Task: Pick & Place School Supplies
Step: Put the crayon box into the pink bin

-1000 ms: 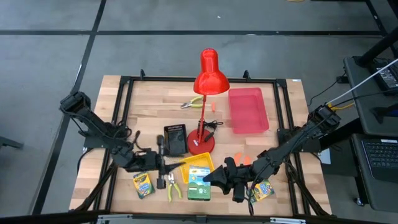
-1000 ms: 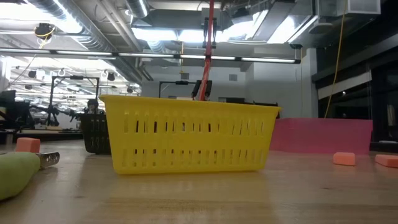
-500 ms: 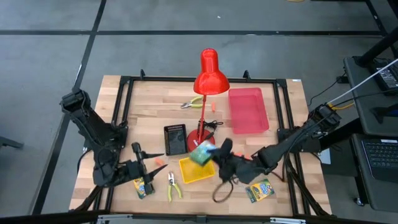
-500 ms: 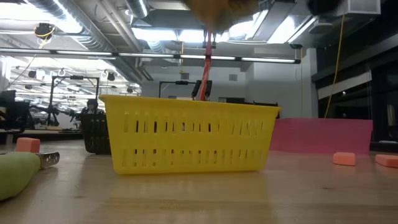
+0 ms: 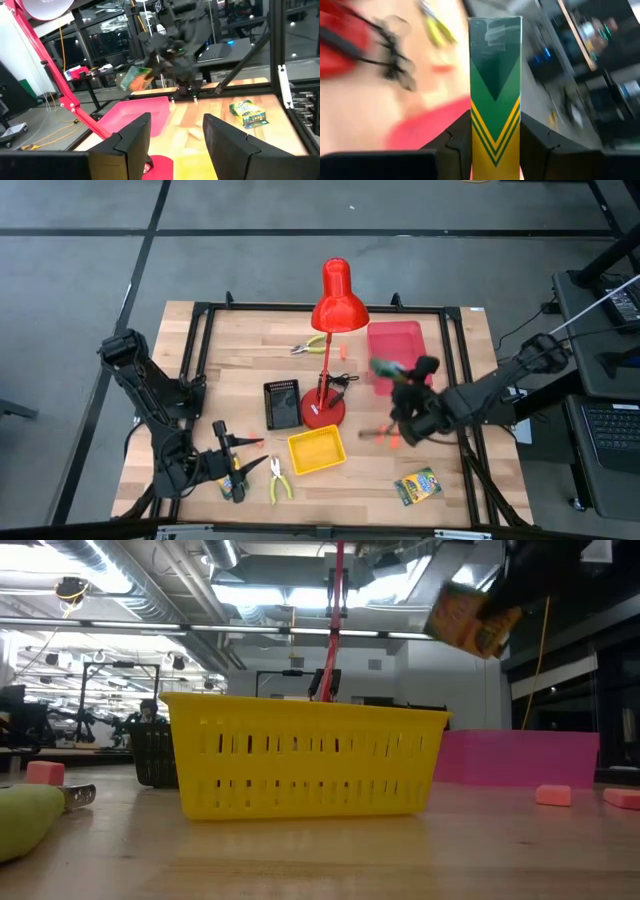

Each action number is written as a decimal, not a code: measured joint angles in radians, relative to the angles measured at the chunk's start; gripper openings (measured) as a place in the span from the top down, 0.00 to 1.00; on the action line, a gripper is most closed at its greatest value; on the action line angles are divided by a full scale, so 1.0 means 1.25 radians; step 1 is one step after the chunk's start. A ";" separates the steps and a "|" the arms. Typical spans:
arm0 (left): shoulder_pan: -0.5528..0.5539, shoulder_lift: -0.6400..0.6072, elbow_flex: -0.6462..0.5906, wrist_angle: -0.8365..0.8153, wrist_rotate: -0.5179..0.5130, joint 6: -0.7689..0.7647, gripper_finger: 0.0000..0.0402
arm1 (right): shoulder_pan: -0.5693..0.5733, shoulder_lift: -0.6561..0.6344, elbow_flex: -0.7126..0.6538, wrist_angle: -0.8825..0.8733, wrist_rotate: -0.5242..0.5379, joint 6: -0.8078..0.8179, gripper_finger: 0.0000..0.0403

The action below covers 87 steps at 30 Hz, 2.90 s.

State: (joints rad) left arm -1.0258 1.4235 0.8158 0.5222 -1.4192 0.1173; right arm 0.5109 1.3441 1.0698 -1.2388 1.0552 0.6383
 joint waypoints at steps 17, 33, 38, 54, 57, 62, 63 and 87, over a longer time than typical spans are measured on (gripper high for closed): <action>-0.001 0.000 0.000 -0.026 0.052 -0.033 0.58 | -0.326 0.000 -0.152 0.209 -0.110 -0.056 0.69; -0.017 0.046 0.000 -0.017 0.060 -0.067 0.58 | -0.470 -0.006 -0.261 0.511 -0.210 -0.223 0.55; -0.018 0.059 0.000 -0.023 0.036 -0.111 0.58 | -0.431 -0.039 -0.261 0.589 -0.369 -0.225 0.52; -0.031 0.105 0.000 -0.182 -0.045 -0.349 0.57 | 0.170 -0.006 -0.261 0.593 -0.723 0.116 0.51; -0.029 0.105 0.000 -0.181 -0.044 -0.354 0.57 | 0.257 0.017 -0.261 0.586 -0.680 0.132 0.52; -0.025 0.105 0.000 -0.161 -0.022 -0.379 0.58 | 0.321 0.058 -0.261 0.527 -0.656 0.217 0.58; -0.025 0.105 0.000 -0.154 -0.016 -0.379 0.58 | 0.328 0.064 -0.261 0.517 -0.669 0.233 0.59; 0.013 0.104 0.000 -0.146 0.060 -0.371 0.60 | 0.383 0.107 -0.261 0.575 -0.695 0.219 0.74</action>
State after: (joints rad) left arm -1.0096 1.5539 0.8158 0.3401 -1.3441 -0.3462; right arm 0.9901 1.4781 0.7437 -0.5202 0.1860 0.9126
